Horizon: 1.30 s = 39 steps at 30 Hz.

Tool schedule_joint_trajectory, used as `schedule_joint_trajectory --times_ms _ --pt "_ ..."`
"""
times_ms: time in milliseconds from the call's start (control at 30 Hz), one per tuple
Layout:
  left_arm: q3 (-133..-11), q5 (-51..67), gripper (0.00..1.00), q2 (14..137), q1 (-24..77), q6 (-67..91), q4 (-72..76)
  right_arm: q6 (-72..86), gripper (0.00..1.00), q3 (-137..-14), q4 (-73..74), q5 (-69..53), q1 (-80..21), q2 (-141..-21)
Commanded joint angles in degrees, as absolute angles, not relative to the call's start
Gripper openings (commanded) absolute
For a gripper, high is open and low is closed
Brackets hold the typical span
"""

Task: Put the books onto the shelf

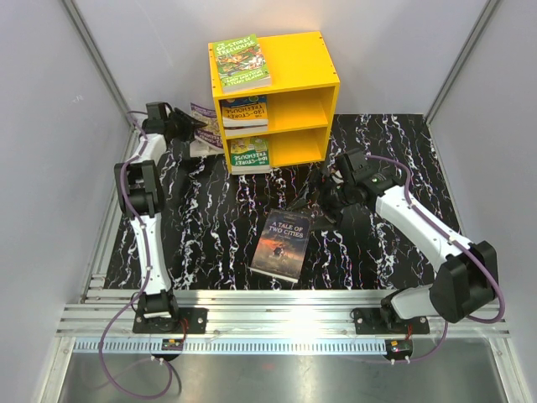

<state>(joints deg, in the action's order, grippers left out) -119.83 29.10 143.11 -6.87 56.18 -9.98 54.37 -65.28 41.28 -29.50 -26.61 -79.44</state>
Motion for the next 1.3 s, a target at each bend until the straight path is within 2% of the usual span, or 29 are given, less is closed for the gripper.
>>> schedule_joint_trajectory --times_ms 0,33,100,133,300,600,867,1067,1267 --pt "-119.7 33.4 0.42 144.6 -6.2 56.6 -7.6 54.2 1.00 -67.4 39.5 -29.7 -26.2 -79.7" --pt "-119.4 33.3 0.26 144.5 -6.2 56.3 -8.1 54.3 1.00 -67.3 39.4 -29.7 -26.2 -79.7" --pt "-118.4 33.8 0.11 144.1 -6.3 55.9 -8.3 54.7 1.00 -67.1 39.1 -29.7 -26.2 -79.6" --pt "-118.1 33.9 0.00 144.0 -6.5 55.6 -9.0 54.8 1.00 -67.0 39.1 -29.7 -26.1 -79.5" --pt "-112.4 37.2 0.00 139.8 -8.3 55.5 -8.4 55.2 1.00 -66.3 38.1 -30.0 -26.1 -79.4" --pt "-94.3 42.8 0.00 118.6 -9.3 48.0 -10.3 55.1 1.00 -68.5 30.0 -35.0 -26.1 -85.8" --pt "-79.6 49.0 0.00 102.1 -9.9 35.6 -24.0 55.5 1.00 -71.5 21.0 -42.4 -26.2 -94.3" --pt "-63.8 54.2 0.00 83.6 -9.8 37.1 -24.9 60.3 1.00 -67.0 9.0 -47.4 -26.8 -97.0" --pt "-49.1 57.9 0.00 65.4 -9.4 47.0 -19.3 67.6 1.00 -60.8 -6.6 -49.0 -30.7 -96.7"
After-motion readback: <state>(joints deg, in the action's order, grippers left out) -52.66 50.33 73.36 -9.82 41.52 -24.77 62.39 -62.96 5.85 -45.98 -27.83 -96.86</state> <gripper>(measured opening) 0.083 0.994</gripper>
